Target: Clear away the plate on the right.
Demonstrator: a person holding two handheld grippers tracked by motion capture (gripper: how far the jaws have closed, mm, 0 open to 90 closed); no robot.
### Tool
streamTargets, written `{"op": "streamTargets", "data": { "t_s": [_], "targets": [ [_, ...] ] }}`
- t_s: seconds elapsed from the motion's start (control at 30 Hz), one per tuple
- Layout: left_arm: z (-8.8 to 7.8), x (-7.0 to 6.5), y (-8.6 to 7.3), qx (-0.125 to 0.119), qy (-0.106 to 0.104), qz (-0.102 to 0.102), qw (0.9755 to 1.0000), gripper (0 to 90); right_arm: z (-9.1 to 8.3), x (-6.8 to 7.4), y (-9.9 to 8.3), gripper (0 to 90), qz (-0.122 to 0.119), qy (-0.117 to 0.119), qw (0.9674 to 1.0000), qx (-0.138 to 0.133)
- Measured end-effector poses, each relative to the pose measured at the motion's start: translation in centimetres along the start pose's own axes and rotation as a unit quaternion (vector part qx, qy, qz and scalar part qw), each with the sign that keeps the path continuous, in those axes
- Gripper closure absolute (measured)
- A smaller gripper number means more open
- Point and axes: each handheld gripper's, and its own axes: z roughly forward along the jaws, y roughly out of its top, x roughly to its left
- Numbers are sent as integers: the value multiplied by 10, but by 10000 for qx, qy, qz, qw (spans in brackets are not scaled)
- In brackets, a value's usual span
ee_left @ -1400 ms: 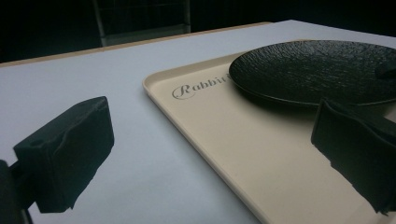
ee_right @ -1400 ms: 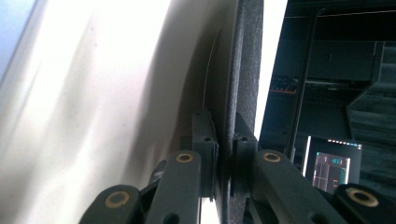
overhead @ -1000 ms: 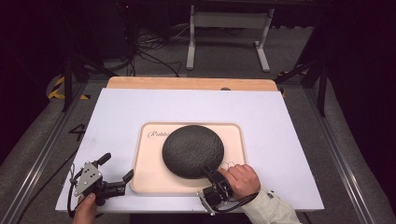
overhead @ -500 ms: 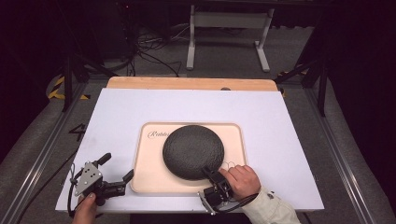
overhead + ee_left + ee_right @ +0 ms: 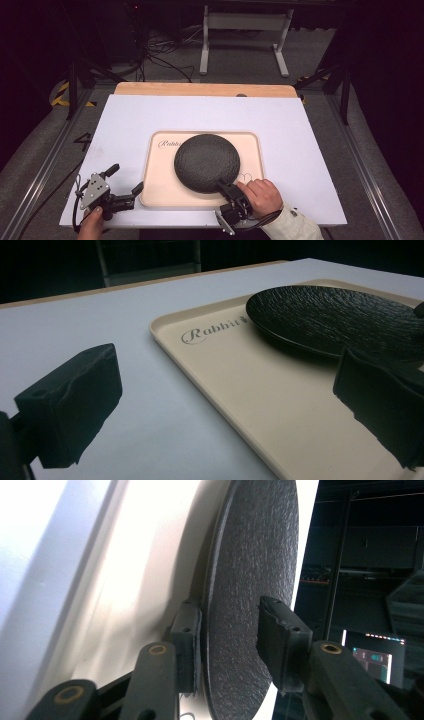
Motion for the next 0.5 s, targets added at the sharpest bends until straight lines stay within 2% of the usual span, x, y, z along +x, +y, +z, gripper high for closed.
{"op": "streamTargets", "data": {
  "t_s": [0.23,0.27,0.37,0.43,0.5],
  "targets": [
    [0,0,0,-1,4,-13,10000,3,-8,-4,0,557,182,23,9995,-250],
    [0,0,0,-3,-1,-4,10000,2,-9,-4,0,546,284,32,9991,-326],
    [0,0,0,-25,4,-2,10000,3,-14,-7,-1,517,673,117,9958,-609],
    [0,0,0,-21,3,0,10000,3,-17,-11,-3,508,842,197,9934,-751],
    [0,0,0,-20,2,1,10000,3,-19,-12,-4,493,1022,179,9904,-910]
  ]
}}
